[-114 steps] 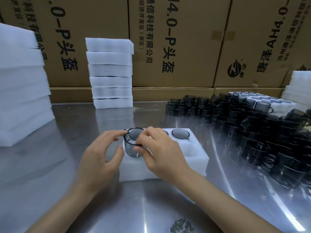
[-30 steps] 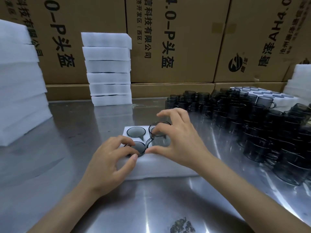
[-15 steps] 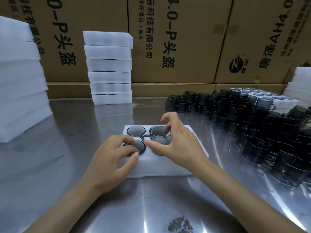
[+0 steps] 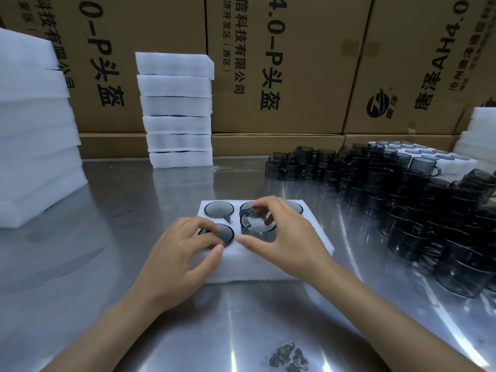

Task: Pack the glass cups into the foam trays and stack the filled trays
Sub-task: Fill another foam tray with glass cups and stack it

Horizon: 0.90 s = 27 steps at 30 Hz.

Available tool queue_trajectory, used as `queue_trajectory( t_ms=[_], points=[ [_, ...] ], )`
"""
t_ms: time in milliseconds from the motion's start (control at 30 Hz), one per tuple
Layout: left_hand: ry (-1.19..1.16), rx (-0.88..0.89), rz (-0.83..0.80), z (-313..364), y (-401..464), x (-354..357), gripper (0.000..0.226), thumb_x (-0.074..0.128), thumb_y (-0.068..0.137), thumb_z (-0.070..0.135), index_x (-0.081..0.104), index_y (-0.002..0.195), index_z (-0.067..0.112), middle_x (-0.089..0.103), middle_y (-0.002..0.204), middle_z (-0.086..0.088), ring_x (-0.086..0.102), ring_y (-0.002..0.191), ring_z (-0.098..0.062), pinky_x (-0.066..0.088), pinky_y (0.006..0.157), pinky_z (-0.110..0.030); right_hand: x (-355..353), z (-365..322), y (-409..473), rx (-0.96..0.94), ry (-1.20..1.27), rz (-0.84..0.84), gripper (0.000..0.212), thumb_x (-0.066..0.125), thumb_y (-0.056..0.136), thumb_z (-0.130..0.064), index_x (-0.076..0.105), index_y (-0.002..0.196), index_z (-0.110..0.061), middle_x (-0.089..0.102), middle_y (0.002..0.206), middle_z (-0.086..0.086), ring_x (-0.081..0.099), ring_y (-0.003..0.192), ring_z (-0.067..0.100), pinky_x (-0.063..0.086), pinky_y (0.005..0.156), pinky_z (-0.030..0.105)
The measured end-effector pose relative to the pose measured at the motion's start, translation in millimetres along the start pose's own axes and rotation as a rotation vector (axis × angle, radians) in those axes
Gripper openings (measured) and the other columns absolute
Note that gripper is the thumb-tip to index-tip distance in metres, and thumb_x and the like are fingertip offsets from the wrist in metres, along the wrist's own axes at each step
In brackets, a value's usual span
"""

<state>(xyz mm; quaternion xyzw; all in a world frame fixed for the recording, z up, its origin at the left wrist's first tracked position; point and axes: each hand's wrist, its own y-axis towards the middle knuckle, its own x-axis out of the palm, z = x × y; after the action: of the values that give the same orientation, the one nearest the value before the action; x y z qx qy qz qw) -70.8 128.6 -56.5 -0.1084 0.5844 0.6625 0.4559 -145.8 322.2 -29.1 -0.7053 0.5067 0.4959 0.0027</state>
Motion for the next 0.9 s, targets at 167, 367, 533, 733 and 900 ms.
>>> queue_trajectory(
  t_ms=[167, 367, 533, 733, 900],
  points=[
    [0.006, 0.015, 0.002, 3.4, 1.9, -1.9, 0.033, 0.043, 0.088, 0.04, 0.072, 0.09, 0.023, 0.06, 0.101, 0.012, 0.051, 0.096, -0.006, 0.039, 0.083, -0.029, 0.7, -1.9, 0.5, 0.044, -0.046, -0.005, 0.053, 0.066, 0.071, -0.063, 0.047, 0.112, -0.035, 0.052, 0.107, -0.023, 0.041, 0.091, -0.008, 0.042, 0.08, 0.02],
    [0.037, 0.054, -0.03, 13.2, 3.8, -3.1, 0.05, 0.043, 0.088, 0.04, 0.054, 0.132, 0.018, 0.051, 0.135, 0.011, 0.047, 0.124, -0.009, 0.036, 0.103, -0.031, -10.6, -1.5, -4.0, -0.017, -0.012, -0.06, 0.059, 0.05, 0.087, -0.057, 0.037, 0.14, -0.034, 0.042, 0.136, -0.024, 0.029, 0.12, -0.014, 0.024, 0.096, 0.008],
    [0.135, 0.157, -0.153, 25.9, 5.2, 4.3, 0.06, 0.04, 0.089, 0.043, 0.039, 0.143, 0.016, 0.035, 0.15, 0.007, 0.029, 0.141, -0.011, 0.019, 0.114, -0.032, -19.5, 4.8, -10.8, -0.118, -0.183, -0.145, 0.048, 0.039, 0.099, -0.031, 0.029, 0.147, -0.031, 0.026, 0.152, -0.021, 0.019, 0.139, -0.003, 0.011, 0.113, 0.014],
    [0.175, 0.133, -0.186, 30.4, 7.2, 5.2, 0.052, 0.042, 0.085, 0.043, 0.063, 0.124, 0.016, 0.059, 0.13, 0.003, 0.053, 0.124, -0.02, 0.032, 0.109, -0.034, -12.5, 7.6, -17.1, -0.058, -0.43, -0.344, 0.051, 0.021, 0.101, -0.039, 0.016, 0.151, -0.033, 0.009, 0.156, -0.02, 0.008, 0.144, 0.001, 0.009, 0.117, 0.032],
    [0.158, 0.107, -0.187, 32.2, 7.1, 6.1, 0.05, 0.042, 0.086, 0.043, 0.065, 0.121, 0.017, 0.06, 0.129, 0.005, 0.058, 0.118, -0.015, 0.033, 0.105, -0.029, -10.4, 6.6, -17.8, -0.061, -0.427, -0.305, 0.05, 0.023, 0.101, -0.041, 0.019, 0.15, -0.033, 0.011, 0.156, -0.02, 0.01, 0.144, 0.002, 0.013, 0.117, 0.033]
  ],
)
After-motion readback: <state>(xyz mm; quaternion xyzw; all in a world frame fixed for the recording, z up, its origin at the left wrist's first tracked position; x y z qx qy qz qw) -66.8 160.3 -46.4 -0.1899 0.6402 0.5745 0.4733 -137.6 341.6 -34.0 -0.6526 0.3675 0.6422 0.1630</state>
